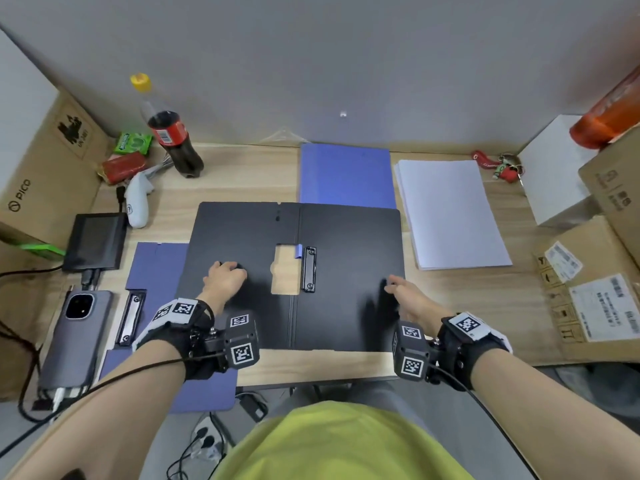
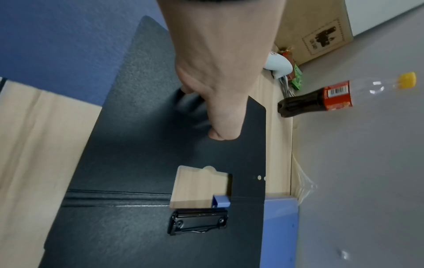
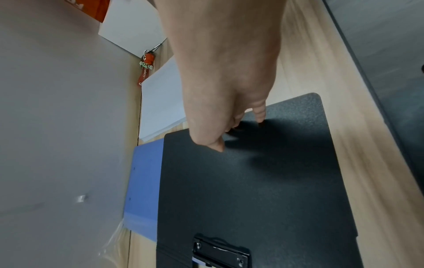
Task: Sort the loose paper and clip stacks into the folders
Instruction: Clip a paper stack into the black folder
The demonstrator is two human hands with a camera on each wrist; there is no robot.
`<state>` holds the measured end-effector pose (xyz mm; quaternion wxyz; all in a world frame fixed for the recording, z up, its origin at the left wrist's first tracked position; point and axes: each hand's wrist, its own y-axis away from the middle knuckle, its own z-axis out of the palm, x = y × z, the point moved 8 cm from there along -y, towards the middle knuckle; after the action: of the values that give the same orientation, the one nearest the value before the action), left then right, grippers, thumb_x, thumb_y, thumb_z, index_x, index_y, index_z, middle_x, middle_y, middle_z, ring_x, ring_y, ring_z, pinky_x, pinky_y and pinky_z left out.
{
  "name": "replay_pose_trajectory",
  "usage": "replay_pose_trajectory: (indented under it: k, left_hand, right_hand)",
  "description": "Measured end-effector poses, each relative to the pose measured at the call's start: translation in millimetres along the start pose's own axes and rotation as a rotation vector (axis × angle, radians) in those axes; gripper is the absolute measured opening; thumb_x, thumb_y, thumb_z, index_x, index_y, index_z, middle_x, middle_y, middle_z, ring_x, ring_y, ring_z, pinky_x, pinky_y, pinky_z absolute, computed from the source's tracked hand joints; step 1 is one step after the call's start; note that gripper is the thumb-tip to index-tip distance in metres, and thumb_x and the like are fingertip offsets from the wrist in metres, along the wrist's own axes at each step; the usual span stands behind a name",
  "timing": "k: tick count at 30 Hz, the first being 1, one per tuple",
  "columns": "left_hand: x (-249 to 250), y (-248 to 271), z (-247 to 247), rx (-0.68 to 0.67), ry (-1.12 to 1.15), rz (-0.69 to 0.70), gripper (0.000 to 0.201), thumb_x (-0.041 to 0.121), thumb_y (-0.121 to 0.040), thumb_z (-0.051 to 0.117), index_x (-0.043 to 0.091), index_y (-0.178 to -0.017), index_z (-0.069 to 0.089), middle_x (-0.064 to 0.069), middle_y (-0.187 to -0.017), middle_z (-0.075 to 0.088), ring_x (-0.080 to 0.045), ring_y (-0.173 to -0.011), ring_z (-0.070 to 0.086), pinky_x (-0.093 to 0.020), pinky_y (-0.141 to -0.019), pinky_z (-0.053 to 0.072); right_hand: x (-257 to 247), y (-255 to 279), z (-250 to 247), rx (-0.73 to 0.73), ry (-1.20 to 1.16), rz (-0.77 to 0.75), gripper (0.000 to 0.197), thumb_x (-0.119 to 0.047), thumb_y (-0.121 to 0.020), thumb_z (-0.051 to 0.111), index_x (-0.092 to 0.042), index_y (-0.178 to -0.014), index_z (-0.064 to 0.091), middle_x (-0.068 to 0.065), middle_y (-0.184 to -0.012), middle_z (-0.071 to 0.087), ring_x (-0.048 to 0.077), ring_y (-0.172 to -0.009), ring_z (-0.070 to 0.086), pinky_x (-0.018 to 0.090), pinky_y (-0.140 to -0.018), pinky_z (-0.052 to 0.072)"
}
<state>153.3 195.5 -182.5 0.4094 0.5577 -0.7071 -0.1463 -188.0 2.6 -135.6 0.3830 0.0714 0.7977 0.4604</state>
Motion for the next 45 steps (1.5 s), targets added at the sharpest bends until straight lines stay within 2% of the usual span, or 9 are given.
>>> replay_pose_trajectory:
  k: [9, 15, 18, 21, 26, 29, 34, 41, 45]
  left_hand:
    - [103, 50, 13, 0.074, 0.190, 0.104, 0.053, 0.021, -0.086, 0.051, 0.008, -0.138, 0.048, -0.016, -0.146, 0.038, -0.029, -0.132, 0.039, -0.034, -0.107, 0.033]
    - [206, 83, 98, -0.213, 0.283, 0.224, 0.036, 0.013, -0.094, 0.040, 0.018, -0.126, 0.055, -0.002, -0.112, 0.067, -0.017, -0.079, 0.062, -0.027, -0.075, 0.046]
    - [245, 103, 150, -0.405, 0.293, 0.214, 0.038, 0.012, -0.100, 0.034, 0.013, -0.134, 0.051, -0.008, -0.120, 0.065, -0.022, -0.097, 0.066, -0.026, -0.084, 0.049]
    - [265, 110, 189, -0.480, 0.359, 0.149, 0.041, 0.011, -0.101, 0.035, 0.010, -0.140, 0.043, -0.012, -0.131, 0.059, -0.025, -0.113, 0.062, -0.029, -0.096, 0.047]
    - [285, 118, 233, -0.524, 0.440, 0.075, 0.046, 0.015, -0.101, 0.040, 0.008, -0.146, 0.033, -0.011, -0.126, 0.056, -0.023, -0.109, 0.060, -0.030, -0.094, 0.047]
    - [293, 119, 245, -0.505, 0.471, 0.039, 0.044, 0.015, -0.101, 0.038, 0.008, -0.145, 0.034, -0.015, -0.132, 0.057, -0.027, -0.114, 0.060, -0.031, -0.094, 0.048]
    - [302, 130, 245, -0.496, 0.498, -0.001, 0.017, 0.012, -0.101, 0.036, 0.012, -0.102, 0.053, -0.012, -0.110, 0.065, -0.026, -0.104, 0.062, -0.030, -0.094, 0.049]
    - [311, 140, 240, -0.516, 0.495, 0.005, 0.030, 0.017, -0.101, 0.042, 0.006, -0.127, 0.049, -0.012, -0.122, 0.056, -0.026, -0.114, 0.058, -0.032, -0.098, 0.047]
    - [316, 142, 237, -0.508, 0.442, 0.014, 0.042, 0.020, -0.099, 0.045, 0.006, -0.139, 0.043, -0.013, -0.129, 0.053, -0.026, -0.116, 0.058, -0.030, -0.095, 0.048]
  right_hand:
    - [-9, -13, -39, -0.137, -0.122, -0.003, 0.034, -0.016, -0.097, 0.044, -0.024, -0.130, 0.050, 0.001, -0.137, 0.048, 0.019, -0.132, 0.040, 0.038, -0.106, 0.034]
    - [-18, -37, -137, 0.041, -0.218, -0.084, 0.030, -0.008, -0.095, 0.039, -0.019, -0.110, 0.063, 0.010, -0.111, 0.062, 0.020, -0.087, 0.056, 0.034, -0.083, 0.045]
    - [-7, -54, -195, 0.166, -0.256, -0.061, 0.033, -0.006, -0.093, 0.039, -0.021, -0.108, 0.065, 0.011, -0.113, 0.061, 0.017, -0.081, 0.054, 0.024, -0.069, 0.041]
    - [-2, -63, -241, 0.250, -0.164, -0.040, 0.040, -0.010, -0.097, 0.039, -0.013, -0.135, 0.049, 0.004, -0.134, 0.049, 0.022, -0.115, 0.050, 0.025, -0.082, 0.039]
    - [10, -89, -276, 0.328, -0.013, -0.034, 0.020, -0.016, -0.090, 0.047, -0.023, -0.104, 0.059, -0.003, -0.096, 0.061, 0.028, -0.099, 0.058, 0.036, -0.082, 0.046]
    - [14, -93, -276, 0.325, -0.030, -0.036, 0.025, -0.014, -0.086, 0.047, -0.014, -0.106, 0.062, 0.013, -0.117, 0.064, 0.032, -0.112, 0.058, 0.047, -0.096, 0.046]
    - [11, -86, -278, 0.342, -0.136, -0.030, 0.038, -0.003, -0.086, 0.043, 0.010, -0.121, 0.046, 0.025, -0.132, 0.051, 0.042, -0.124, 0.046, 0.056, -0.104, 0.037]
    - [28, -113, -281, 0.334, -0.128, -0.075, 0.035, -0.021, -0.069, 0.038, -0.025, -0.095, 0.062, 0.002, -0.094, 0.070, 0.022, -0.079, 0.059, 0.031, -0.068, 0.041]
    - [4, -75, -277, 0.345, -0.208, -0.047, 0.039, -0.009, -0.089, 0.038, -0.001, -0.123, 0.053, 0.010, -0.127, 0.061, 0.033, -0.117, 0.055, 0.042, -0.102, 0.041]
